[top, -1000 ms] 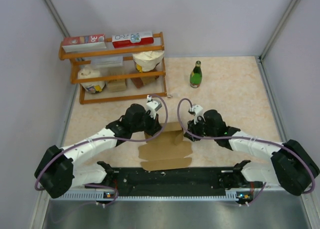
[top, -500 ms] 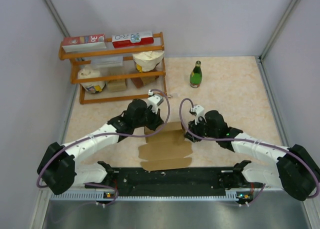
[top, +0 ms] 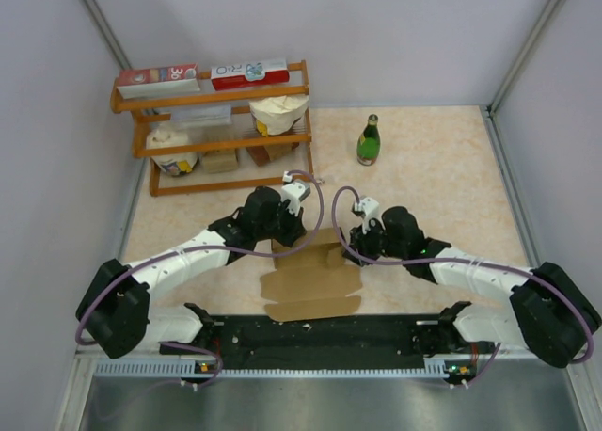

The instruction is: Fold the paper box

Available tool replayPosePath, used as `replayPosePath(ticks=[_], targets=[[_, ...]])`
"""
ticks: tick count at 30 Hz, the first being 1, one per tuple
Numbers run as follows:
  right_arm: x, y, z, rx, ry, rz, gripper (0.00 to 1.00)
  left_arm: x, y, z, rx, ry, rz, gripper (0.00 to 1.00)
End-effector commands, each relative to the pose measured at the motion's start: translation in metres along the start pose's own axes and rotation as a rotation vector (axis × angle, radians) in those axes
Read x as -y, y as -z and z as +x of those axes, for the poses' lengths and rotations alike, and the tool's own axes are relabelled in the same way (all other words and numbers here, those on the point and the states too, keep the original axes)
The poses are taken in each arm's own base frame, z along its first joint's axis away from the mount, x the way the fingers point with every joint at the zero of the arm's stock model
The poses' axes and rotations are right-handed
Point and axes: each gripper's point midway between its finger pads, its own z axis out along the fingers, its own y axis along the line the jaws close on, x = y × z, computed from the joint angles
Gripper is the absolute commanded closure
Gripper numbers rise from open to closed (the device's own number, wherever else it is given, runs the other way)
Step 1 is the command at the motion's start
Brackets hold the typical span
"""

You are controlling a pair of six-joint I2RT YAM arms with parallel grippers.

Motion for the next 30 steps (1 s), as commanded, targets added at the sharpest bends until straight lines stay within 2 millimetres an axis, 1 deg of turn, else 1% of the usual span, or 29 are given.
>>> replayPosePath(ticks=[1, 7, 15, 19, 30], targets=[[-0.007, -0.006, -0.017, 0.072, 0.062, -0.040, 0.65, -0.001, 0.000, -0.020, 0.049, -0.024, -0.011, 1.00], [-0.006, -0.012, -0.020, 0.093, 0.083, -0.047, 0.65, 0.000, 0.000, -0.022, 0.052, -0.030, -0.007, 1.00], [-0.005, -0.018, -0.025, 0.108, 0.102, -0.053, 0.64, 0.002, -0.001, -0.020, 0.042, -0.026, 0.007, 1.00], [-0.005, -0.020, -0.025, 0.114, 0.108, -0.053, 0.64, 0.006, 0.000, -0.020, 0.042, -0.024, 0.026, 1.00], [-0.004, -0.030, -0.034, 0.160, 0.124, -0.049, 0.65, 0.016, 0.002, -0.006, 0.020, 0.004, 0.086, 1.00]])
